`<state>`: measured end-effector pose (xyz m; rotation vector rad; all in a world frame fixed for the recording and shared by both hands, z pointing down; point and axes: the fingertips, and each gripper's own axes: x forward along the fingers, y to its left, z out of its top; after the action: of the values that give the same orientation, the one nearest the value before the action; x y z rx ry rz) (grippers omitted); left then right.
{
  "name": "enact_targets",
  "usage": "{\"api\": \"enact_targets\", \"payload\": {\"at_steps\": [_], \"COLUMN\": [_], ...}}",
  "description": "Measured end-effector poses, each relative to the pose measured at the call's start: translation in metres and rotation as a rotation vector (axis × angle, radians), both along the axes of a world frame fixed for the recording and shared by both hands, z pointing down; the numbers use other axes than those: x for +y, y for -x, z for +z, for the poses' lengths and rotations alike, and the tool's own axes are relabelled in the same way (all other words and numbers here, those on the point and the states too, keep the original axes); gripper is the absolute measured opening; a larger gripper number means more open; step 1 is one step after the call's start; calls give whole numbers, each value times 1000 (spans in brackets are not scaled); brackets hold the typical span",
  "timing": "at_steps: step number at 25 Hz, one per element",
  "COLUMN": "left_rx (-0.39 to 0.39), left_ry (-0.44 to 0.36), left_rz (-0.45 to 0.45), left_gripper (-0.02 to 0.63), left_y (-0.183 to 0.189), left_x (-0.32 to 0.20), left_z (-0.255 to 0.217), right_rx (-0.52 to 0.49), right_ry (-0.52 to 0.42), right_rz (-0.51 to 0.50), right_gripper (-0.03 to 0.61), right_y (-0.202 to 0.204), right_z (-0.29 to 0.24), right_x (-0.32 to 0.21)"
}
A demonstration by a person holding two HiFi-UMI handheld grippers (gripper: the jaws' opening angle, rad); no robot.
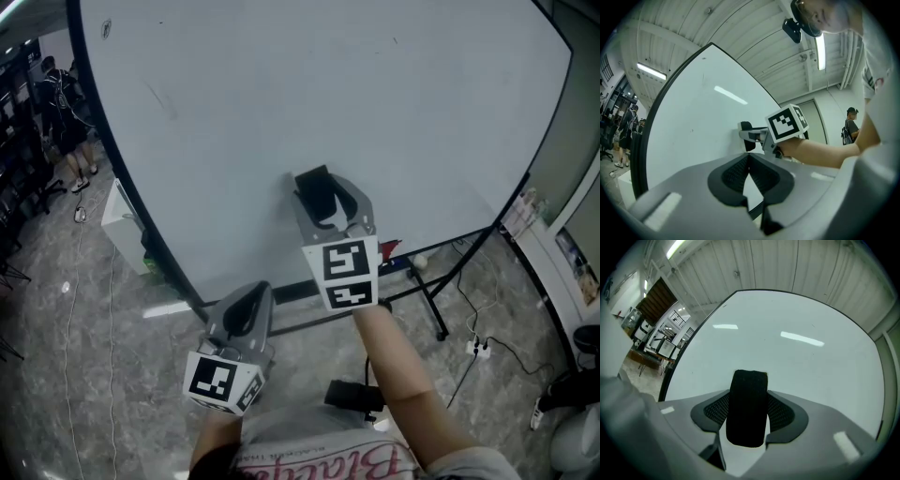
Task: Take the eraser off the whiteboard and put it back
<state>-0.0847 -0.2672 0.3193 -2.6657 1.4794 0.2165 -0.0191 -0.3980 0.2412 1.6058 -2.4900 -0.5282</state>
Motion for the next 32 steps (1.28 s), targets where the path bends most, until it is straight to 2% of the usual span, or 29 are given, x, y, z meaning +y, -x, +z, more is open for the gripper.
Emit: {"api": "enact_targets", "payload": {"at_steps": [6,12,16,24,28,29,32], "left_rx": [0,1,2,1,0,0,1], "left_ry": [1,2,4,12,17,18,22], "left_rz": [9,6,5,9,20,23,34], "left_gripper": [-3,-3,-3,-3,-3,-2,-3], "left_y": [-2,2,5,10,8,7,4], "left_x": [0,-2,-2,-2,1,2,2], "left_z": [1,1,1,2,4,4,6], "right_rx": [53,66,70,44,-45,-74,-120], "right_ry": [0,-22,-24,-16,23,39,64], "right_rz": [15,39,18,20,-28,-44,-76], "right_gripper": [236,245,247,250,250,236,106], "right_y": [7,8,11,3,-4,-5,-6], "right_z": [1,2,2,9,21,26,42], "right_x": [-12,-15,-16,2,36,46,75]}}
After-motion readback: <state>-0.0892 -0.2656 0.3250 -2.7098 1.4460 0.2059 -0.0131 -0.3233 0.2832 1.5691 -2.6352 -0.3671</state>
